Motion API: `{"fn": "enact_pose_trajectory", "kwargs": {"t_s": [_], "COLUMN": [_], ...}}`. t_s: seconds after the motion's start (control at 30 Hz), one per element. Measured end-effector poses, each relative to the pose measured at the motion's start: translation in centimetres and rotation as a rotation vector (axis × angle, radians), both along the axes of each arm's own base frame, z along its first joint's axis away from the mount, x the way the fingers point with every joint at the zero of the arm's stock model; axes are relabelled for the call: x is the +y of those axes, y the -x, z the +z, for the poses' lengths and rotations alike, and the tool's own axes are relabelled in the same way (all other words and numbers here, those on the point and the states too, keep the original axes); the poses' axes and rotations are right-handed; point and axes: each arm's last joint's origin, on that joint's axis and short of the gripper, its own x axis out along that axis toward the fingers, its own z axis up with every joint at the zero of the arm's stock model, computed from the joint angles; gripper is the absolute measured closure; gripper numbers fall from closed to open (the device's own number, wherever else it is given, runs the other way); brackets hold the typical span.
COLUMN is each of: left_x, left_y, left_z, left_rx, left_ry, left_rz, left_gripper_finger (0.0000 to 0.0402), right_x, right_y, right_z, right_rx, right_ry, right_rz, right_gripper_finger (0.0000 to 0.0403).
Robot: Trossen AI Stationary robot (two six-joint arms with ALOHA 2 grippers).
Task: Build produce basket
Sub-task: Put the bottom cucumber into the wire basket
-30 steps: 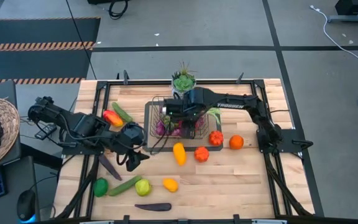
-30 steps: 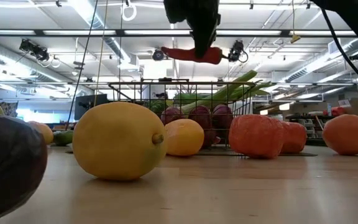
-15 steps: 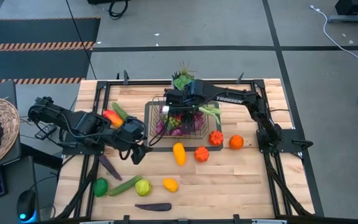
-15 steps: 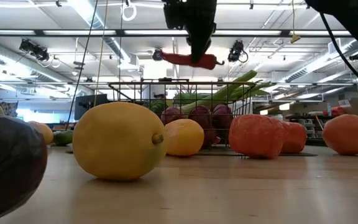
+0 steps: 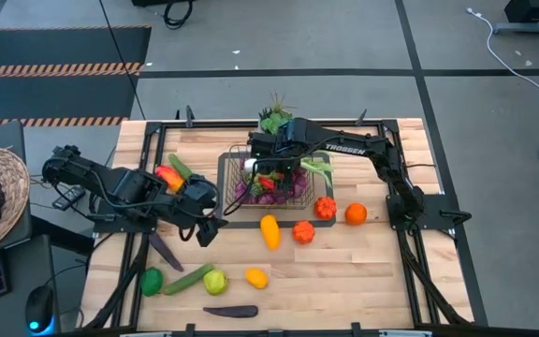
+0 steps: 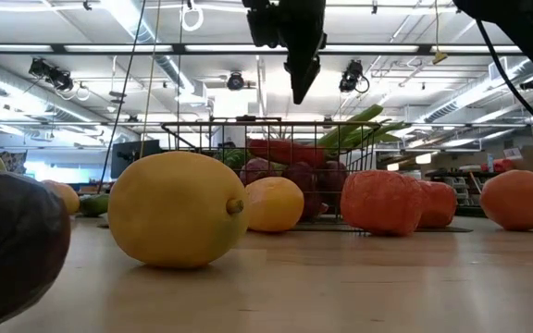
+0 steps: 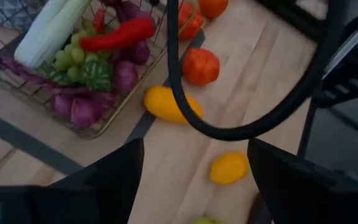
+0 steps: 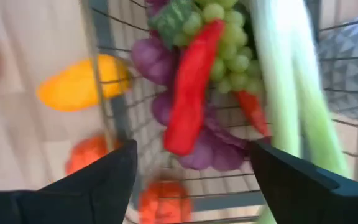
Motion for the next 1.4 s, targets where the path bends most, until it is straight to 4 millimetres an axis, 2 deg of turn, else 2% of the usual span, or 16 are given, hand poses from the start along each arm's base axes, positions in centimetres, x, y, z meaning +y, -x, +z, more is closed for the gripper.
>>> {"fn": "enact_pose_trajectory", "kwargs": {"t_s": [0.23,0.37,0.53,0.63,0.73,0.87,1.17,1.27,1.4], "left_x": [0.1,0.4,-0.5,-1.2,-1.8,-2.8,-5.8,-6.8,-8.0], "left_y": [1.1,1.8,2.2,2.7,3.6,4.7,5.3,5.6,5.9], "left_z": [-0.9,-1.3,-1.9,-3.6,-6.3,-9.4,-14.0,-14.5,-15.0], "left_rx": [0.158,0.250,0.323,0.418,0.558,0.676,0.586,0.540,0.494], "left_ry": [-0.054,-0.088,0.036,0.123,0.176,0.209,0.336,0.367,0.315], "left_rz": [-0.076,-0.113,-0.240,-0.233,-0.171,-0.205,-0.186,-0.203,-0.188], "left_gripper_finger": [0.0109,0.0109,0.0109,0.0109,0.0109,0.0109,0.0109,0.0109,0.0109], "right_x": [1.6,4.3,6.8,7.5,8.2,9.2,10.4,10.4,10.3], "right_y": [0.1,-0.2,-0.3,-0.3,-0.5,-0.9,-1.2,-1.2,-1.2], "right_z": [0.4,0.3,0.1,0.0,0.1,0.2,0.3,0.3,0.3], "right_rx": [-0.004,0.007,0.008,0.004,-0.022,-0.066,-0.114,-0.115,-0.115], "right_ry": [-0.160,-0.151,-0.115,-0.090,-0.096,-0.111,-0.117,-0.109,-0.103], "right_rz": [-0.246,-0.207,-0.223,-0.283,-0.349,-0.405,-0.427,-0.393,-0.359], "right_gripper_finger": [0.0095,0.0100,0.0103,0.0103,0.0103,0.0103,0.0103,0.0103,0.0103]}}
